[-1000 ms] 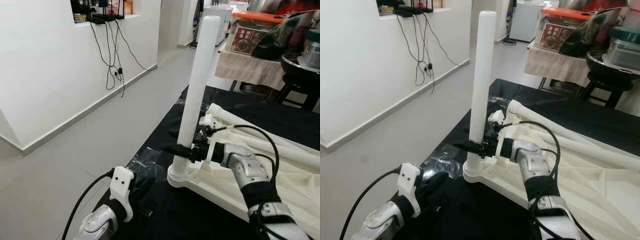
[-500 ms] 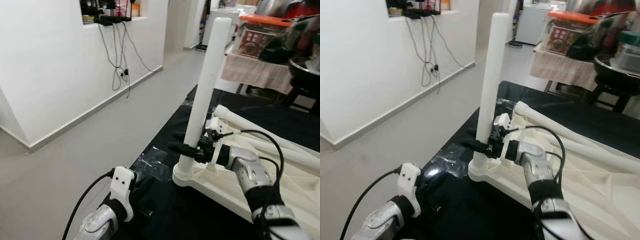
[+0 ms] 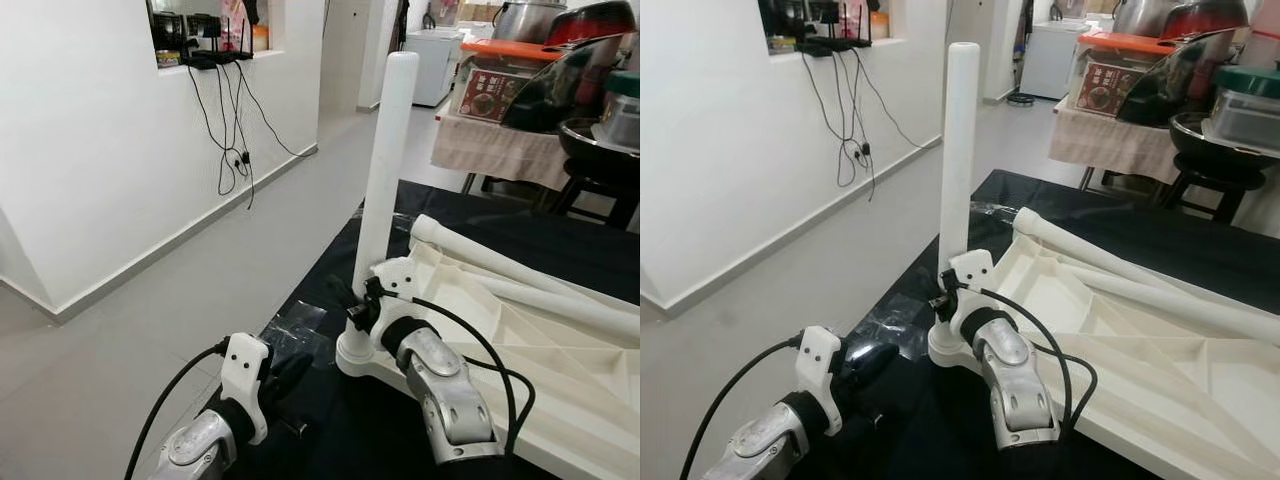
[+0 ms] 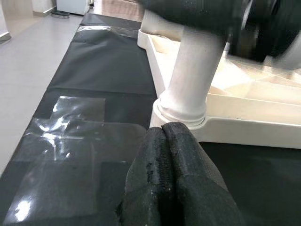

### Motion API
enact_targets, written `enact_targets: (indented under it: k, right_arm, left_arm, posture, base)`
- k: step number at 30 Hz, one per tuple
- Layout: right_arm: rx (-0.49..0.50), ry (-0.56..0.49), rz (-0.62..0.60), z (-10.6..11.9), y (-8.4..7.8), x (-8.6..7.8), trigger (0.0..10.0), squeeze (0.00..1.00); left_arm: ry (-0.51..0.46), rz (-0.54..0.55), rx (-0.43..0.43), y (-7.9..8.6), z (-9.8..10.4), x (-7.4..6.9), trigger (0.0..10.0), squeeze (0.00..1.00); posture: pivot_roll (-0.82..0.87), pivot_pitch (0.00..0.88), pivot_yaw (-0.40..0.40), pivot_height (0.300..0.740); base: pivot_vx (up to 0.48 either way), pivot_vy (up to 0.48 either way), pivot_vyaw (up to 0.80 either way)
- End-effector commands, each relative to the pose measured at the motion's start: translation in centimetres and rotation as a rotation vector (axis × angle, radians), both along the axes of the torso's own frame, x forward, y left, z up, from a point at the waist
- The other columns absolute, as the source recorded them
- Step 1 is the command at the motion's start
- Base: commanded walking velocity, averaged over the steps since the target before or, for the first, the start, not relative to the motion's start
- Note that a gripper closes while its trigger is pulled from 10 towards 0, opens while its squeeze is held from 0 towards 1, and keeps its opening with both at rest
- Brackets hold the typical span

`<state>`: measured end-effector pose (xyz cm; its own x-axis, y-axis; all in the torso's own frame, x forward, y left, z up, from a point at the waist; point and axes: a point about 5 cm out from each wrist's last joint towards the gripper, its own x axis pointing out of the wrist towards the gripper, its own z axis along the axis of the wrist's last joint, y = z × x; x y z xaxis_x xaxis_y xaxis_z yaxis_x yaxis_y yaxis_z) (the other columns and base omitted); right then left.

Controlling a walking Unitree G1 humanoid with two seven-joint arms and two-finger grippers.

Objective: Building children table

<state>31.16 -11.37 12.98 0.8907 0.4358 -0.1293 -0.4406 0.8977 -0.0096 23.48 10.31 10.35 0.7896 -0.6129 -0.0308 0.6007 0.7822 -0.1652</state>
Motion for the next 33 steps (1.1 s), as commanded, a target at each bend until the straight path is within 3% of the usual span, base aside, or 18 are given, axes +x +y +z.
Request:
enact_targets:
  k: [1, 2, 3, 8, 9, 11, 15, 17, 18, 21, 22, 24, 25, 33]
  right_arm:
    - [0.0, 0.092, 0.037, -1.6, -0.4, -0.3, 10.0, 1.0]
    - [-0.011, 0.103, 0.103, -1.4, 0.0, -0.6, 10.0, 1.0]
    - [-0.006, 0.053, 0.2, -0.1, -0.8, 0.4, 10.0, 1.0]
    - [0.004, 0.001, 0.275, 1.1, -1.7, 1.6, 10.0, 1.0]
    - [0.017, -0.008, 0.335, 1.9, -2.3, 2.2, 10.0, 0.0]
    - [0.028, -0.012, 0.373, 2.3, -2.7, 2.7, 10.0, 0.0]
    - [0.088, -0.022, 0.566, 4.2, -3.4, 3.8, 10.0, 0.0]
    - [0.088, -0.022, 0.566, 4.2, -3.4, 3.8, 10.0, 0.0]
    - [0.123, -0.01, 0.636, 4.5, -3.7, 4.3, 10.0, 0.0]
    - [0.158, 0.004, 0.679, 4.4, -3.9, 4.7, 9.7, 0.0]
    - [0.176, 0.013, 0.695, 4.4, -4.0, 4.7, 4.9, 0.0]
    - [0.185, 0.019, 0.702, 4.3, -4.1, 4.7, 4.9, 0.0]
    - [0.203, 0.025, 0.705, 4.3, -4.2, 4.7, 0.0, 0.0]
    - [0.228, 0.022, 0.71, 3.7, -5.0, 4.5, 0.0, 0.0]
  left_arm:
    - [0.003, 0.006, 0.011, 0.1, -0.1, 0.1, 10.0, 0.0]
    - [0.004, 0.005, 0.01, 0.1, -0.1, 0.1, 10.0, 0.0]
    - [0.007, 0.002, 0.008, 0.0, -0.2, 0.2, 10.0, 0.0]
    - [0.01, -0.001, 0.006, -0.2, -0.2, 0.3, 10.0, 0.0]
    - [0.01, -0.003, 0.006, -0.3, -0.3, 0.4, 10.0, 0.0]
    - [0.011, -0.004, 0.005, -0.3, -0.3, 0.4, 10.0, 0.0]
    - [0.009, 0.0, 0.008, -0.5, -0.4, 0.4, 10.0, 0.0]
    - [0.009, 0.0, 0.008, -0.5, -0.4, 0.4, 10.0, 0.0]
    - [0.009, 0.001, 0.009, -0.5, -0.5, 0.4, 10.0, 0.0]
    - [0.01, 0.0, 0.009, -0.5, -0.6, 0.3, 10.0, 0.0]
    - [0.011, 0.0, 0.009, -0.5, -0.6, 0.3, 10.0, 0.0]
    - [0.011, -0.001, 0.009, -0.5, -0.6, 0.3, 10.0, 0.0]
    - [0.011, -0.001, 0.009, -0.5, -0.6, 0.2, 10.0, 0.0]
    - [0.009, 0.0, 0.009, -0.4, -0.6, 0.1, 10.0, 0.0]
  posture:
    - [0.01, 0.0, -0.075, 0.74]
    - [0.01, 0.0, -0.075, 0.74]
    - [0.01, 0.0, -0.067, 0.74]
    - [0.01, 0.0, -0.071, 0.74]
    - [0.02, 0.0, -0.073, 0.74]
    - [0.02, 0.0, -0.073, 0.74]
    - [0.03, 0.0, -0.082, 0.74]
    - [0.03, 0.0, -0.082, 0.74]
    - [0.04, 0.0, -0.084, 0.74]
    - [0.04, 0.0, -0.084, 0.74]
    - [0.04, 0.0, -0.084, 0.74]
    - [0.04, 0.0, -0.084, 0.74]
    - [0.05, 0.0, -0.087, 0.74]
    - [0.05, 0.0, -0.085, 0.74]
  base:
    - [0.0, 0.0, 0.0]
    - [0.0, 0.0, 0.0]
    - [0.0, 0.0, 0.0]
    - [0.0, 0.0, 0.0]
    - [0.0, 0.0, 0.0]
    - [0.0, 0.0, 0.0]
    - [0.0, 0.0, 0.0]
    - [0.0, 0.0, 0.0]
    - [0.0, 0.0, 0.0]
    - [0.0, 0.0, 0.0]
    - [0.0, 0.0, 0.0]
    - [0.0, 0.0, 0.0]
    - [0.0, 0.0, 0.0]
    - [0.0, 0.0, 0.0]
